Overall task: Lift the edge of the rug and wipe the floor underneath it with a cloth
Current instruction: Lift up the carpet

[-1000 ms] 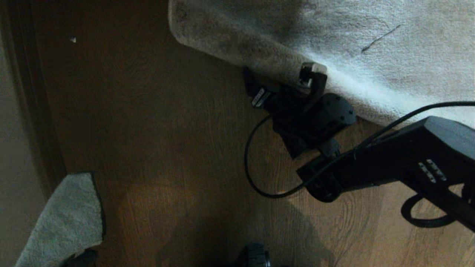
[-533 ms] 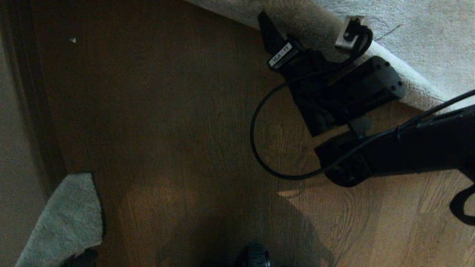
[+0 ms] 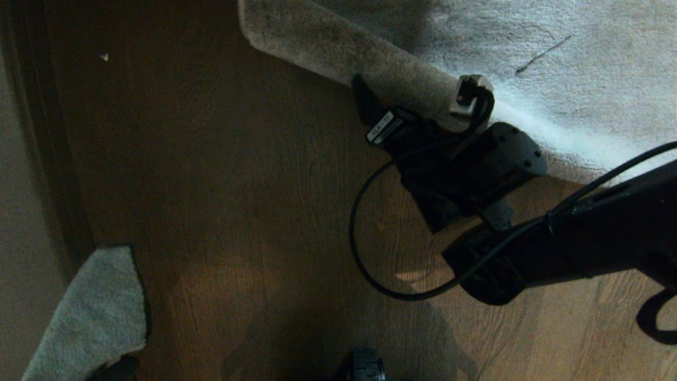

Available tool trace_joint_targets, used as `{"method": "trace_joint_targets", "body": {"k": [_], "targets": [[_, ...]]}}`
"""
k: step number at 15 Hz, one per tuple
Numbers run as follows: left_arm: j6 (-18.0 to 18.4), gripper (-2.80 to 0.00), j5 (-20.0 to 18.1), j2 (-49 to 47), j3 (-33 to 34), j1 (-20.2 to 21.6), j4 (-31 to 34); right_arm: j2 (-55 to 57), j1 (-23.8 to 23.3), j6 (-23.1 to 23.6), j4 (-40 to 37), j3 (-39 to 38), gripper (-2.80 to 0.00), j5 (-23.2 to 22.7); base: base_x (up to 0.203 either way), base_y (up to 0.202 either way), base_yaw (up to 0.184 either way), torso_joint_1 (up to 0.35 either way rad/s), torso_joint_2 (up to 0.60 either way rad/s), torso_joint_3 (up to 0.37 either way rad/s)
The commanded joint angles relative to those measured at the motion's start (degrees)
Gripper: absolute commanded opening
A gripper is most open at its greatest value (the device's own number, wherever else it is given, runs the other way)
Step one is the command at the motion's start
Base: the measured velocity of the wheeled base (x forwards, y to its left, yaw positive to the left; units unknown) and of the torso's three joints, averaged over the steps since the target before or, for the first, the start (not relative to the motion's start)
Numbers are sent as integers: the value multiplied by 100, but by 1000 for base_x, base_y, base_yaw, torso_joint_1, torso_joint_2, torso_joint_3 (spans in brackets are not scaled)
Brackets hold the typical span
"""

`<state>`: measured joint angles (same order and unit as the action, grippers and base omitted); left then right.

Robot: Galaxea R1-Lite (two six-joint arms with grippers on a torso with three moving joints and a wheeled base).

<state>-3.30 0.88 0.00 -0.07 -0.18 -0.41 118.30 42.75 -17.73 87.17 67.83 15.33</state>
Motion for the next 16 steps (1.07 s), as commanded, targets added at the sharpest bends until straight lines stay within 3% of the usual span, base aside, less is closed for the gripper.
{"method": "trace_joint_targets", "body": {"k": [1,5,10,16], "targets": [[-4,-280,0,0,7,1,-5,146,11,-11,278,-131,0,122,0,0,0,0,0,0],[-4,-280,0,0,-1,1,-2,178,8,-11,278,-548,0,234,0,0,0,0,0,0],[-4,-280,0,0,-1,1,-2,61,-107,47,278,-988,0,779,0,0,0,0,0,0],[-4,-280,0,0,-1,1,-2,0,-547,66,278,-1188,0,802,0,0,0,0,0,0]]}}
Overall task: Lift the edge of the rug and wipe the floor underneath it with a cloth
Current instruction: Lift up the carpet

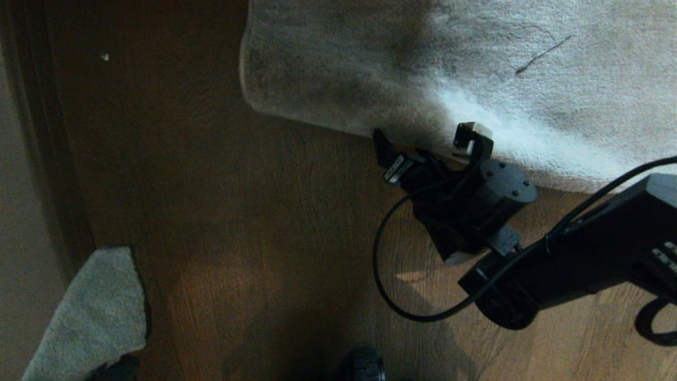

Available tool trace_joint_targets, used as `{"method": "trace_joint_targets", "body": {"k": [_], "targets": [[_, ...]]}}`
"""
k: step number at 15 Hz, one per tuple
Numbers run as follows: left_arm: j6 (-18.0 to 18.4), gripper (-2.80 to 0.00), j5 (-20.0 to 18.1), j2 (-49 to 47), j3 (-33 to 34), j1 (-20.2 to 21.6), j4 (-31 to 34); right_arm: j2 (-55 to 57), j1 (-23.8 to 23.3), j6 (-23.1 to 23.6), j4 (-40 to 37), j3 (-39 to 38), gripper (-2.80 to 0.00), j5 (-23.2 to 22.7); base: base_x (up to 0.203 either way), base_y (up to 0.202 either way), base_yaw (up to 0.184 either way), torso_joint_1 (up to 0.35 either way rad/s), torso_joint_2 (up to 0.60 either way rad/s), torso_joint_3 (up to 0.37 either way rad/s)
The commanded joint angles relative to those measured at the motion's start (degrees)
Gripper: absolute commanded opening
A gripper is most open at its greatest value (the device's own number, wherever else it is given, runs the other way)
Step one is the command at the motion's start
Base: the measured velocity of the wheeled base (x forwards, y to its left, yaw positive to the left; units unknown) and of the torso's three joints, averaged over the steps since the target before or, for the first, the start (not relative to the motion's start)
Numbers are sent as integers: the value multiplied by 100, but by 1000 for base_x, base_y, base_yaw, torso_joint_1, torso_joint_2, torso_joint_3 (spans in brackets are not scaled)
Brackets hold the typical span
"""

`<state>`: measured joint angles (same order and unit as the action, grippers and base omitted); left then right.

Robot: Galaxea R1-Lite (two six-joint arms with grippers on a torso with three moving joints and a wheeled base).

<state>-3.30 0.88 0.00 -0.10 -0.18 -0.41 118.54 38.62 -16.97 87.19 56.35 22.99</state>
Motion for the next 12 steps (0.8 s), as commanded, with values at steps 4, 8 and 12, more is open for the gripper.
{"method": "trace_joint_targets", "body": {"k": [4,8,12], "targets": [[-4,-280,0,0,1,1,-2,2,-425,-18,277,-124,0,30,0,0,0,0,0,0],[-4,-280,0,0,1,1,-2,12,-299,-245,277,-636,0,26,0,0,0,0,0,0],[-4,-280,0,0,1,1,-2,-42,56,-754,277,-1215,0,5,0,0,0,0,0,0]]}}
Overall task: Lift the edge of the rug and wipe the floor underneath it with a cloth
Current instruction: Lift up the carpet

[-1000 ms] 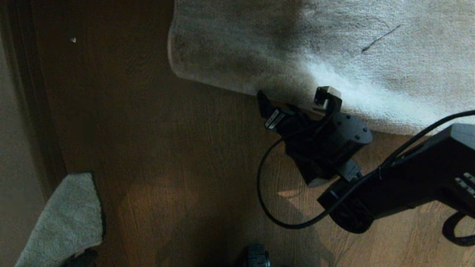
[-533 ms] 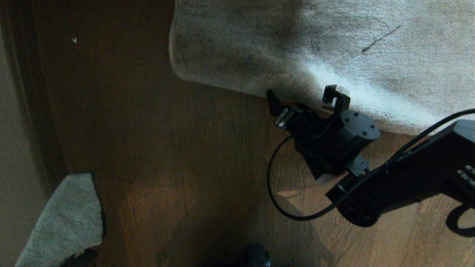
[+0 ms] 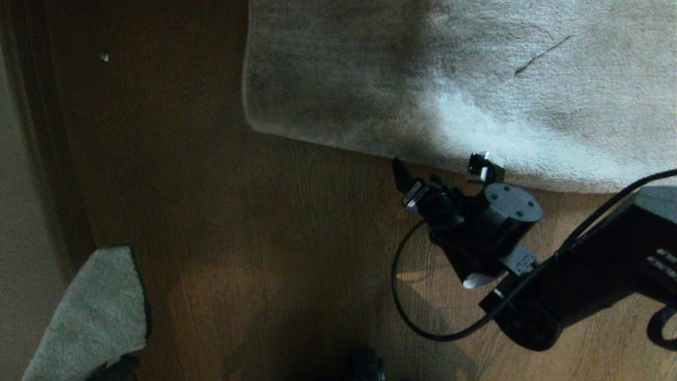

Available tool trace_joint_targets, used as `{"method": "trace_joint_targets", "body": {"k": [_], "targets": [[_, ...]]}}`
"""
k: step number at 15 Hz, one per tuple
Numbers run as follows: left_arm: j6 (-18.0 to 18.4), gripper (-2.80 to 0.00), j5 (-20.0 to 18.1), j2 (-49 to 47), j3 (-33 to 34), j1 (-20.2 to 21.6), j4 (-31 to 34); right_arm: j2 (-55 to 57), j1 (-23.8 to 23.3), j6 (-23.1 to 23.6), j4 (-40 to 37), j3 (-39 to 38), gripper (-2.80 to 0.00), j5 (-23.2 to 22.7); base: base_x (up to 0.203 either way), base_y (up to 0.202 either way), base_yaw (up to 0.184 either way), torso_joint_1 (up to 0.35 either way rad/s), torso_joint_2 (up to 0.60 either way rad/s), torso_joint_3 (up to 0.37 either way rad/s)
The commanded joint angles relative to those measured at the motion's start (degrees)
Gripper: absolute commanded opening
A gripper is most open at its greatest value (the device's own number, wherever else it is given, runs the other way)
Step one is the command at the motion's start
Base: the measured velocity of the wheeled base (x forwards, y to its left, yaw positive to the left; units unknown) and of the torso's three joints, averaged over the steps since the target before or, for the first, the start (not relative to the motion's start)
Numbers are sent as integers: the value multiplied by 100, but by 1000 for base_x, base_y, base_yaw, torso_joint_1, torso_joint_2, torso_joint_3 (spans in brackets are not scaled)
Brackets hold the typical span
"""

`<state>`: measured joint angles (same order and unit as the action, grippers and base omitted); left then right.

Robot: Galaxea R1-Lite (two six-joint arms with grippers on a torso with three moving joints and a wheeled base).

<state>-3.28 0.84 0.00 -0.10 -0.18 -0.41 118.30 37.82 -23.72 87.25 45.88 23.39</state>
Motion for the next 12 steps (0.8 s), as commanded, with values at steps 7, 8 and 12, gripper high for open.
{"method": "trace_joint_targets", "body": {"k": [7,8,12], "targets": [[-6,-280,4,0,1,1,-3,-90,700,-353,271,-280,0,-14,0,0,0,0,0,0],[-6,-280,4,0,1,1,-2,-82,691,-361,271,-252,0,29,0,0,0,0,0,0],[-6,-280,4,0,1,1,-2,35,540,-291,270,-241,0,468,0,0,0,0,0,0]]}}
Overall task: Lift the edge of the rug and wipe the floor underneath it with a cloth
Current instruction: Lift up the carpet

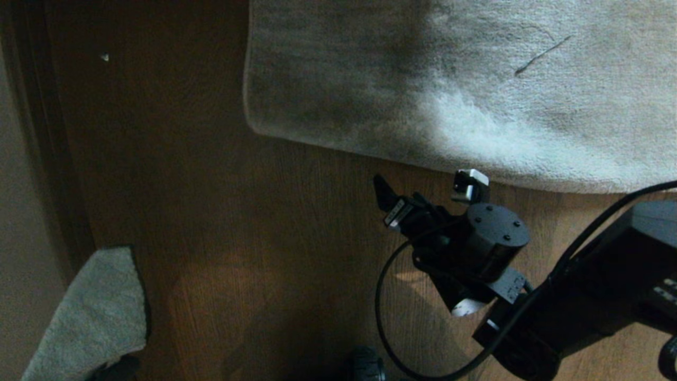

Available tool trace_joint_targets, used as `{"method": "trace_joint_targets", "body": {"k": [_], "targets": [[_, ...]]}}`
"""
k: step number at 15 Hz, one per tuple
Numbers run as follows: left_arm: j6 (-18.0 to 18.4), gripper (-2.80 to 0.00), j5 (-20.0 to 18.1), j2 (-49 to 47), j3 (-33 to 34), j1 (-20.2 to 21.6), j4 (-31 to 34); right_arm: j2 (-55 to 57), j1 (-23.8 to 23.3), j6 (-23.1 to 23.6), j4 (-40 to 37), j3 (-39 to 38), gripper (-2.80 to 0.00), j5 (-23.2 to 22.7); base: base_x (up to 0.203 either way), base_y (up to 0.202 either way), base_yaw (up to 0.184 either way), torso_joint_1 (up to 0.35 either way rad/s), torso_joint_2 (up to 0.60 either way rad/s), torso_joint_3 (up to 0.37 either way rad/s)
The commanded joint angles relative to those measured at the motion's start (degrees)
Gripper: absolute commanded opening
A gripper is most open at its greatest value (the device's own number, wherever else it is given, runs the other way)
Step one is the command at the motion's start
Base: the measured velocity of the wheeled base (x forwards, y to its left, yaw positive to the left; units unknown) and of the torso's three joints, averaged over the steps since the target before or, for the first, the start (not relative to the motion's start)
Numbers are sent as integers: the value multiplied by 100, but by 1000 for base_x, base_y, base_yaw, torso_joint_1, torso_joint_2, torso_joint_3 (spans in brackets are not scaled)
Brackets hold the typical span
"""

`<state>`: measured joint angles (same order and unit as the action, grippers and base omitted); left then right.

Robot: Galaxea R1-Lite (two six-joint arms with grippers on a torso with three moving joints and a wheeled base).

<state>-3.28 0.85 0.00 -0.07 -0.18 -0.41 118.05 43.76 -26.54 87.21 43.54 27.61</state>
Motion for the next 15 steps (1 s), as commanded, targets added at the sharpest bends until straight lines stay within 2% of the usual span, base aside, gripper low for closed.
{"method": "trace_joint_targets", "body": {"k": [1,4,9,15], "targets": [[-6,-280,3,0,-1,1,-8,67,-112,-9,274,-8,0,98,0,0,0,0,0,0],[-6,-280,3,0,-1,1,-8,176,-359,-3,274,323,0,193,0,0,0,0,0,0],[-6,-280,3,0,-1,1,-2,622,-763,291,274,1003,0,209,0,0,0,0,0,0],[-6,-280,3,0,-1,1,-2,509,-1005,521,274,528,0,218,0,0,0,0,0,0]]}}
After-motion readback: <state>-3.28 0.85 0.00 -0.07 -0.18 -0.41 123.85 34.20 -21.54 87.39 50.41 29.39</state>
